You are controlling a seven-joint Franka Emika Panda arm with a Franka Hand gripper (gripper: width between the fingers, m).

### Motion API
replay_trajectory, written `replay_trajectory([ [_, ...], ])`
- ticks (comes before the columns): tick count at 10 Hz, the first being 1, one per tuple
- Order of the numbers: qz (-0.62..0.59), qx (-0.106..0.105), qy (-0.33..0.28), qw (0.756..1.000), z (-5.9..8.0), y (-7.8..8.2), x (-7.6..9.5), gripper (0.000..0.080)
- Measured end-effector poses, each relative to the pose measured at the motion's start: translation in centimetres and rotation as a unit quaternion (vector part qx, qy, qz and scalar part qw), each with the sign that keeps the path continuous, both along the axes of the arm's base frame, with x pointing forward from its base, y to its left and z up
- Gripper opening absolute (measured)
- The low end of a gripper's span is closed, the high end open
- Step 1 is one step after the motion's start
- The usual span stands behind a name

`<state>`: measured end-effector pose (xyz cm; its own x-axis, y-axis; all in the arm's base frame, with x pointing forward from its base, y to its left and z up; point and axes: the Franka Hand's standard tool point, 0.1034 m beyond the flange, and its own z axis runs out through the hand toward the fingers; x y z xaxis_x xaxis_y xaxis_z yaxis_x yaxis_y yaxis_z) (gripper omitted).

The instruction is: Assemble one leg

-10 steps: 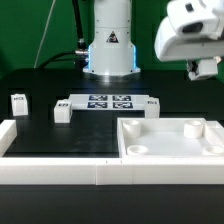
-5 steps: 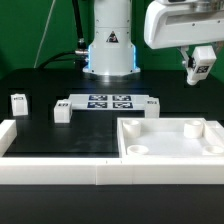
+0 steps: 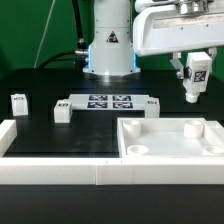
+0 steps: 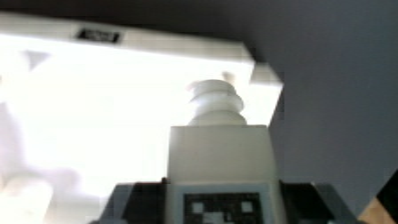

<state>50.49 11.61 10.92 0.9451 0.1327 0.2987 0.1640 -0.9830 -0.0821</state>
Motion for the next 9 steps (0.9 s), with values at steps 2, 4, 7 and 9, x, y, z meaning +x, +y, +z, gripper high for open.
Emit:
replay_trajectory([
  [2, 0.001, -0.001, 0.005, 1.000, 0.4, -0.2, 0.7, 0.0287],
  [4, 0.001, -0.001, 0.005, 1.000, 0.3, -0.2, 0.6, 0.0287],
  [7, 0.017, -0.001, -0.006, 1.000, -0.1, -1.2, 4.7, 0.0287],
  [9, 0.015, 0.005, -0.020, 1.000, 0.0, -1.2, 8.1, 0.0287],
])
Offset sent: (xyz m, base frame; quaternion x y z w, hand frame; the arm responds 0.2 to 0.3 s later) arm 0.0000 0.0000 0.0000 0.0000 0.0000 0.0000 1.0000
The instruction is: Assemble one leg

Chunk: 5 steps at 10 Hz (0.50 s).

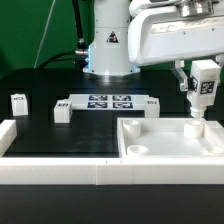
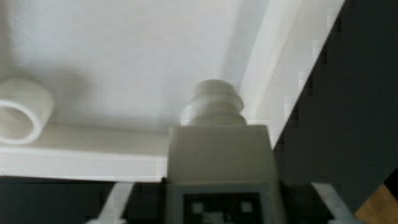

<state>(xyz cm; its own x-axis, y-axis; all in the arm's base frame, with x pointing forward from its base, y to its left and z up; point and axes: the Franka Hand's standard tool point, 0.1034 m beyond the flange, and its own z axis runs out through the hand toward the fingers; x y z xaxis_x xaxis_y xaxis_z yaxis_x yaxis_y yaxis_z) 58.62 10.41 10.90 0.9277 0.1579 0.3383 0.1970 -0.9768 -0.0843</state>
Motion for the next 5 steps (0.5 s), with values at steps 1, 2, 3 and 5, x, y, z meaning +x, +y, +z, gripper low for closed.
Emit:
replay_trajectory([
  [1, -0.001, 0.004, -0.002, 1.000, -0.3, 0.2, 1.3, 0.0287],
  [2, -0.002, 0.007, -0.005, 1.000, -0.7, 0.5, 2.2, 0.0287],
  [3, -0.002, 0.009, -0.006, 1.000, -1.3, 0.8, 2.6, 0.0287],
  [5, 0.009, 0.006, -0.013, 1.000, -3.0, 0.9, 2.5, 0.0287],
])
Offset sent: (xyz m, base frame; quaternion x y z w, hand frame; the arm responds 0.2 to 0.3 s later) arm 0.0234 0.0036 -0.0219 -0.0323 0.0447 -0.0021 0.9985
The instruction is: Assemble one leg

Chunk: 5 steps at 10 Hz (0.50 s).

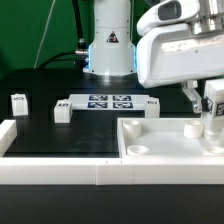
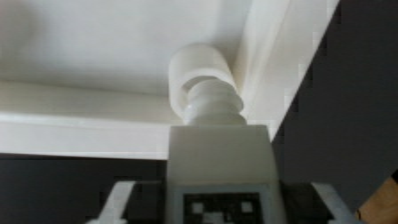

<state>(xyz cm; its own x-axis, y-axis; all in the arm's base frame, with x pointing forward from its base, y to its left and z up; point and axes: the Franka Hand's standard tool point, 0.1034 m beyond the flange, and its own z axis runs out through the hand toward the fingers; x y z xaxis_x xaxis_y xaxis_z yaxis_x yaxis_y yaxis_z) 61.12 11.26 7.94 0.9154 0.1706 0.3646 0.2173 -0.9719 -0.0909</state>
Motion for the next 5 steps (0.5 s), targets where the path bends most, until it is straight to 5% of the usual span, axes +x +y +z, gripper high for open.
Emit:
replay_trajectory([
  [3, 0.001, 0.000, 0.003, 1.000, -0.3, 0.1, -0.2, 0.0287],
  [5, 0.001, 0.003, -0.048, 0.999, -0.7, 1.3, 0.2, 0.0287],
])
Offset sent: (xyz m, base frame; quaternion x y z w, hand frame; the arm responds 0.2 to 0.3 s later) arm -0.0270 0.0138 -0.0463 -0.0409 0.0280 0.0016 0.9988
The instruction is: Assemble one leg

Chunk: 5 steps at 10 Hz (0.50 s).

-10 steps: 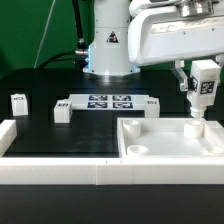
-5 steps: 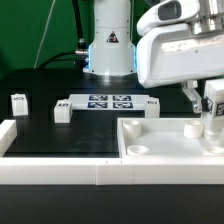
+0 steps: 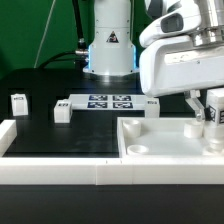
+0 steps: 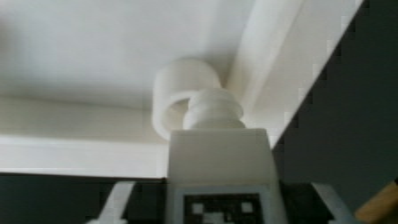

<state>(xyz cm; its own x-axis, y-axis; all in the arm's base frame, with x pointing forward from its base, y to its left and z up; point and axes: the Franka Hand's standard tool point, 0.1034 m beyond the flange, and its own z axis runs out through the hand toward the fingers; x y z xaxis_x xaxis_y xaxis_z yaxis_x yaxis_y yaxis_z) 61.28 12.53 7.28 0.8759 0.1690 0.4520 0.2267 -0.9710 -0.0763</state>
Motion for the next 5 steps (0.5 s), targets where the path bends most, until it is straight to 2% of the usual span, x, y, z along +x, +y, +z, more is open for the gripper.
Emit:
replay_trajectory([
  [2, -0.001, 0.002, -0.007, 1.000, 0.07, 0.12, 0.71, 0.0287],
  [5, -0.004, 0.001, -0.005, 1.000, 0.31, -0.41, 0.82, 0.0287],
])
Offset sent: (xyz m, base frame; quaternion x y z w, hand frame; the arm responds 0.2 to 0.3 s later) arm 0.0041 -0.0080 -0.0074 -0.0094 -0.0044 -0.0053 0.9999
